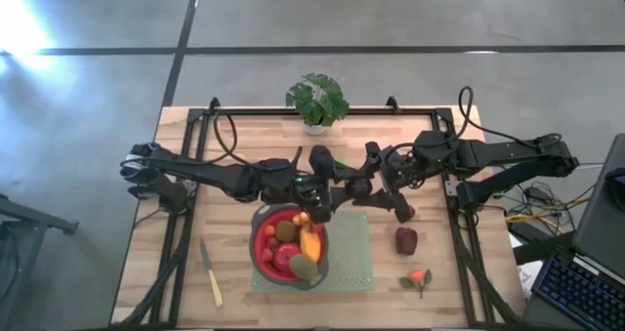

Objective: Pick & Place Fruit
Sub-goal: Put the plum into the red strainer

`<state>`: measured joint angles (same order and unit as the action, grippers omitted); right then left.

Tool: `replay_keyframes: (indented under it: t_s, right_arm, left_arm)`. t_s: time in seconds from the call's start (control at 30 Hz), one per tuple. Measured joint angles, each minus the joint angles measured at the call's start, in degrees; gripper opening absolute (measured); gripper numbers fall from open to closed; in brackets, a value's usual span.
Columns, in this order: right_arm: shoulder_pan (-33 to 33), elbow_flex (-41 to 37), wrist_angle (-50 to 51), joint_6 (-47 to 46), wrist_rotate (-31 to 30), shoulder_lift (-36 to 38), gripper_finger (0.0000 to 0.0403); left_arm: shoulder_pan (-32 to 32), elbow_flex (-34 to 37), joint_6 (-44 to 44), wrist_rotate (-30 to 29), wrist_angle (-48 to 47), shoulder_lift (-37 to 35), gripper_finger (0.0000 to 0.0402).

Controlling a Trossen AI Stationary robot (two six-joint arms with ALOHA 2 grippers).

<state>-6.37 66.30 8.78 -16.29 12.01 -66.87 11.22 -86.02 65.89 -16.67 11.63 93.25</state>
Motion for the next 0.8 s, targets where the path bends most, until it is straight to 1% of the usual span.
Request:
replay_keyframes:
  t_s: [0.13, 0.23, 0.3, 0.43, 0.47, 0.53, 0.7, 0.8]
  right_arm:
    - [0.1, 0.0, 1.0, 0.7, -0.1, 0.7, 0.0275]
    - [0.4, 0.0, 3.1, 1.7, -0.2, 2.4, 0.0282]
    - [0.5, 0.0, 4.6, 2.0, -0.3, 3.9, 0.0286]
    - [0.4, 0.0, 9.2, 3.0, -4.8, 7.0, 0.0292]
    - [0.4, 0.0, 10.9, 3.0, -6.5, 7.8, 0.0293]
    - [0.4, 0.0, 14.9, 3.0, -12.1, 8.8, 0.0296]
    - [0.5, 0.0, 24.0, 0.0, -29.7, 10.2, 0.03]
    - [0.5, 0.0, 27.3, -0.5, -36.0, 10.3, 0.0302]
  left_arm:
    - [0.1, 0.0, -0.5, -2.5, -0.1, -0.5, 0.0252]
    - [0.1, -0.2, -2.8, -4.0, -1.6, -2.1, 0.0252]
    - [0.1, -0.3, -4.5, -4.4, -4.0, -3.7, 0.0252]
    - [0.1, -0.2, -10.5, -6.7, -12.3, -7.4, 0.0252]
    - [0.2, -0.3, -13.2, -7.3, -15.5, -8.4, 0.0252]
    - [0.2, -0.7, -19.0, -8.1, -22.0, -10.6, 0.0252]
    - [0.3, -2.8, -36.8, -9.0, -38.7, -15.4, 0.0252]
    - [0.3, -5.5, -46.2, -9.0, -50.3, -16.7, 0.0252]
